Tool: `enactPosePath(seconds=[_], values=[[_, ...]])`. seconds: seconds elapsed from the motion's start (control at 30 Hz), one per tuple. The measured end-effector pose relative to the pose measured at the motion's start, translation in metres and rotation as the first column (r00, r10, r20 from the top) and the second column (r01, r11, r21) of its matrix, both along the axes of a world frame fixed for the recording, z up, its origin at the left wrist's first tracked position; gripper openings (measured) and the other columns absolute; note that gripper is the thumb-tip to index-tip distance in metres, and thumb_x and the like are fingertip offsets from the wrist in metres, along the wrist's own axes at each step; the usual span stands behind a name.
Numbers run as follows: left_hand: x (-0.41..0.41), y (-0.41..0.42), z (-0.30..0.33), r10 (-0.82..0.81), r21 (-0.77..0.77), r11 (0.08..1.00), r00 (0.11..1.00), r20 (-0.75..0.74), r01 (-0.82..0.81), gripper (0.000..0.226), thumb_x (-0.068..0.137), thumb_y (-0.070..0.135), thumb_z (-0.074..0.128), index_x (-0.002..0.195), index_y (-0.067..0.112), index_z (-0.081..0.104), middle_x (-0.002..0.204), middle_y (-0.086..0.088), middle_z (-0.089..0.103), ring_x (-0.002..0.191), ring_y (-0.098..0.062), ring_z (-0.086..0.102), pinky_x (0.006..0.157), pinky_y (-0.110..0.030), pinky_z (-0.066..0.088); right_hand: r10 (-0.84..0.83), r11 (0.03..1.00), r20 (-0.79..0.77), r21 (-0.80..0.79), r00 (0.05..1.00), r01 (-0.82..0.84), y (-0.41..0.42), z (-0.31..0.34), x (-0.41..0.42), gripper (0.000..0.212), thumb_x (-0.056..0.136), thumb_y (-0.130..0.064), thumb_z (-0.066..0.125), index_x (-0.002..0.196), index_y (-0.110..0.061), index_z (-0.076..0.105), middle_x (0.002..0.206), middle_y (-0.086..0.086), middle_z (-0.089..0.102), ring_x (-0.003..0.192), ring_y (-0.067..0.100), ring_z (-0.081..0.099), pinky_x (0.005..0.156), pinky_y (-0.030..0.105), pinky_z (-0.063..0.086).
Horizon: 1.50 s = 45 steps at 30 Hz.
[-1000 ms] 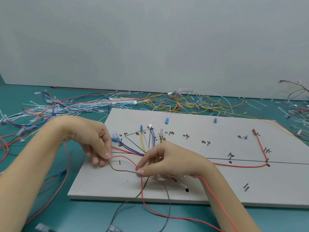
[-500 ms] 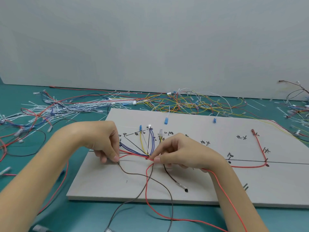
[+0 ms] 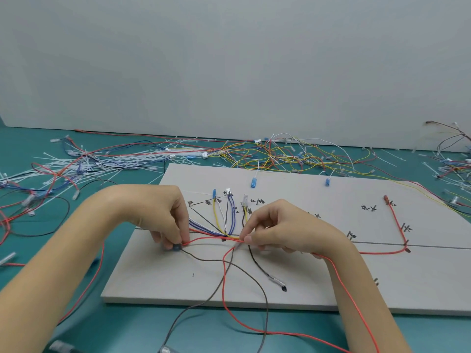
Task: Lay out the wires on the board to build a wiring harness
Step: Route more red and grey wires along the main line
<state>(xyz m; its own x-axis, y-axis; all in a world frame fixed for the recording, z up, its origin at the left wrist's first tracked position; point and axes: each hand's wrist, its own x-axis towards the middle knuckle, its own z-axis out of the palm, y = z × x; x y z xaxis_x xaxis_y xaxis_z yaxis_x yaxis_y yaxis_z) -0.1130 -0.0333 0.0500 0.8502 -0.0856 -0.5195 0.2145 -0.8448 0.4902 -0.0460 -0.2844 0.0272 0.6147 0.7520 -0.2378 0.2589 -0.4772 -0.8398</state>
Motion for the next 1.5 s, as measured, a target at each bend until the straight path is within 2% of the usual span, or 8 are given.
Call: enactPosePath(seconds=[0.3, 0.43, 0.63, 0.87, 1.03, 1.2, 1.37, 1.5], values=[[-0.004, -0.029, -0.003, -0.036, 0.193, 0.981, 0.976, 0.215, -0.006, 0.019, 0.069, 0.044, 0.075, 0.068, 0.025, 0.072, 0.056, 0.014, 0.066, 0.047, 0.003, 0.054, 0.046, -0.012, 0.039, -0.076, 0.997, 0.026, 0.024, 0.997, 0.076, -0.003, 0.002, 0.001, 0.016, 0.085, -0.007, 0.062, 0.084, -0.016, 0.075, 0.054, -0.008, 0.055, 0.045, 0.006, 0.038, 0.038, 0.017, 0.023], [-0.008, -0.047, -0.009, -0.163, 0.39, 0.921, 0.902, 0.4, -0.006, 0.032, 0.065, 0.057, 0.075, 0.067, 0.026, 0.066, 0.062, 0.017, 0.061, 0.065, 0.002, 0.056, 0.051, -0.017, 0.039, -0.086, 0.995, 0.038, 0.048, 0.996, 0.084, -0.005, 0.002, 0.003, 0.016, 0.086, -0.005, 0.064, 0.086, -0.014, 0.076, 0.058, -0.007, 0.056, 0.043, 0.002, 0.04, 0.039, 0.014, 0.028], [-0.015, -0.06, -0.011, -0.259, 0.592, 0.805, 0.867, 0.426, -0.051, 0.068, 0.052, 0.089, 0.059, 0.077, 0.026, 0.062, 0.076, 0.012, 0.061, 0.08, -0.012, 0.057, 0.06, -0.025, 0.038, -0.084, 0.994, 0.043, 0.075, 0.995, 0.081, -0.006, 0.001, 0.006, 0.013, 0.087, -0.001, 0.064, 0.091, -0.006, 0.075, 0.058, -0.008, 0.061, 0.042, -0.003, 0.046, 0.041, 0.005, 0.03], [-0.033, -0.063, -0.001, -0.132, 0.37, 0.926, 0.982, 0.132, 0.075, 0.101, 0.03, 0.095, 0.056, 0.115, 0.045, 0.036, 0.11, 0.024, 0.043, 0.104, -0.004, 0.047, 0.083, -0.028, 0.044, -0.088, 0.995, 0.039, 0.043, 0.995, 0.086, -0.007, 0.001, 0.007, 0.011, 0.086, -0.005, 0.066, 0.09, -0.01, 0.076, 0.064, -0.003, 0.064, 0.044, -0.002, 0.047, 0.041, 0.008, 0.032], [-0.039, -0.055, -0.011, -0.257, 0.296, 0.933, 0.953, 0.162, 0.202, 0.113, 0.023, 0.087, 0.068, 0.119, 0.06, 0.015, 0.107, 0.032, 0.022, 0.115, 0.006, 0.028, 0.095, -0.038, 0.045, -0.09, 0.996, 0.019, 0.028, 0.996, 0.089, -0.008, 0.0, 0.007, 0.008, 0.085, -0.006, 0.067, 0.086, -0.01, 0.074, 0.055, -0.006, 0.057, 0.045, 0.004, 0.041, 0.039, 0.014, 0.029], [-0.036, -0.045, -0.015, -0.367, 0.265, 0.914, 0.903, 0.223, 0.307, 0.084, 0.043, 0.07, 0.073, 0.113, 0.072, 0.025, 0.109, 0.034, 0.025, 0.108, 0.017, 0.023, 0.088, -0.038, 0.045, -0.072, 0.997, -0.017, 0.01, 0.997, 0.072, -0.012, 0.001, 0.008, 0.007, 0.081, -0.009, 0.074, 0.082, -0.003, 0.071, 0.052, -0.002, 0.057, 0.04, 0.008, 0.04, 0.037, 0.016, 0.026], [-0.024, -0.047, -0.012, -0.263, 0.116, 0.965, 0.897, 0.356, 0.236, 0.017, 0.087, 0.034, 0.057, 0.095, 0.05, 0.054, 0.105, 0.026, 0.048, 0.101, 0.011, 0.045, 0.089, -0.02, 0.043, -0.059, 0.998, -0.021, -0.016, 0.998, 0.058, -0.016, 0.001, 0.009, 0.015, 0.078, -0.018, 0.08, 0.077, -0.005, 0.071, 0.058, 0.003, 0.062, 0.042, 0.01, 0.047, 0.041, 0.018, 0.036], [-0.012, -0.058, -0.02, -0.204, 0.097, 0.979, 0.866, 0.457, 0.179, 0.014, 0.092, 0.025, 0.056, 0.09, 0.039, 0.061, 0.095, 0.019, 0.056, 0.085, 0.006, 0.051, 0.078, -0.014, 0.042, -0.039, 0.999, -0.017, -0.039, 0.999, 0.038, -0.019, 0.002, 0.011, 0.012, 0.079, -0.019, 0.079, 0.076, -0.009, 0.072, 0.055, -0.001, 0.061, 0.046, 0.009, 0.049, 0.044, 0.019, 0.039]])
